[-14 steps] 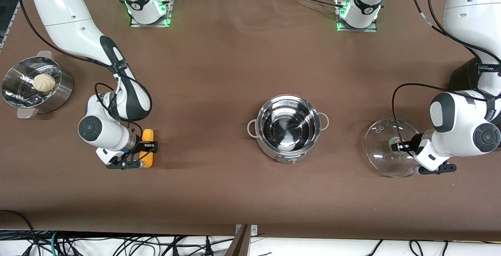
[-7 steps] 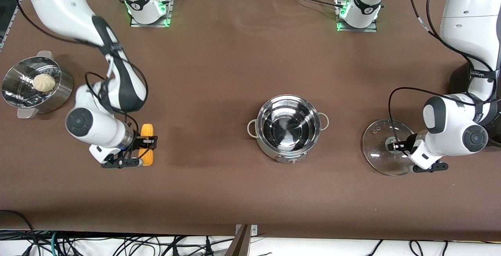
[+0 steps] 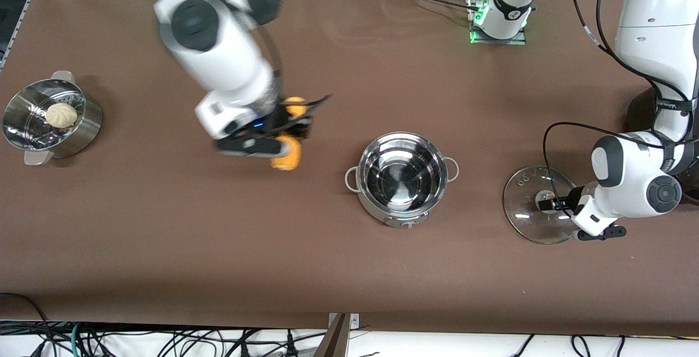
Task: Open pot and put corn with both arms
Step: 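Carry the corn over the pot while the left gripper sets the lid down, then lower the corn into the pot and open the right gripper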
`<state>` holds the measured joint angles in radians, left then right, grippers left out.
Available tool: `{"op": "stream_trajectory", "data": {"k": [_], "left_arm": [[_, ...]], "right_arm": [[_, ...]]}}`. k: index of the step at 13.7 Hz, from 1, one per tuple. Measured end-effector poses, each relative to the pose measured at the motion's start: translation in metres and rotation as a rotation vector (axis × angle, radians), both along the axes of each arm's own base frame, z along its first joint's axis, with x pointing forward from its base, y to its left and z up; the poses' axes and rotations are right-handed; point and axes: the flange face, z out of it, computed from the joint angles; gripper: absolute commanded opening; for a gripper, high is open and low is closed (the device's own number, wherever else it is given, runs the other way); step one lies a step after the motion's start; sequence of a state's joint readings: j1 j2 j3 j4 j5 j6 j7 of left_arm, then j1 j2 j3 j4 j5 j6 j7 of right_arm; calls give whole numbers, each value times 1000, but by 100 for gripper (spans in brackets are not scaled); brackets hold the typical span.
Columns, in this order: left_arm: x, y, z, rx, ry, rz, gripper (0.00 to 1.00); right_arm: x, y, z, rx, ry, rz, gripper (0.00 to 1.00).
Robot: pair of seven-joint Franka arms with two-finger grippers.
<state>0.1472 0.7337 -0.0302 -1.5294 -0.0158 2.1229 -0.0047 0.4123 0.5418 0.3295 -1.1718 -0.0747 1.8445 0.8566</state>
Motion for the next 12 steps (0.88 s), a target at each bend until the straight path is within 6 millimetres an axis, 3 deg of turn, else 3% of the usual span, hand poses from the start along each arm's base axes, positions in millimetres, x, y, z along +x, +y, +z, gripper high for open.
{"op": "stream_trajectory", "data": {"k": [2,3,6,8,12], "left_arm": [[4,1,11,2,-19,1,100],[7,0,22,3,-35,-1,100],[10,-2,71,6,-70,-6,100],[5,-2,117,7,-64,-8,100],[-28,-1,245,15,-77,-6,100]], "right_arm": [[-12,63,-35,72,-36,-24,5],[-11,83,-57,107,-52,-23,5],[-8,113,-120,152,-75,-16,5],[-16,131,-150,164,-85,1,5],[-30,156,-192,192,-115,24,5]]}}
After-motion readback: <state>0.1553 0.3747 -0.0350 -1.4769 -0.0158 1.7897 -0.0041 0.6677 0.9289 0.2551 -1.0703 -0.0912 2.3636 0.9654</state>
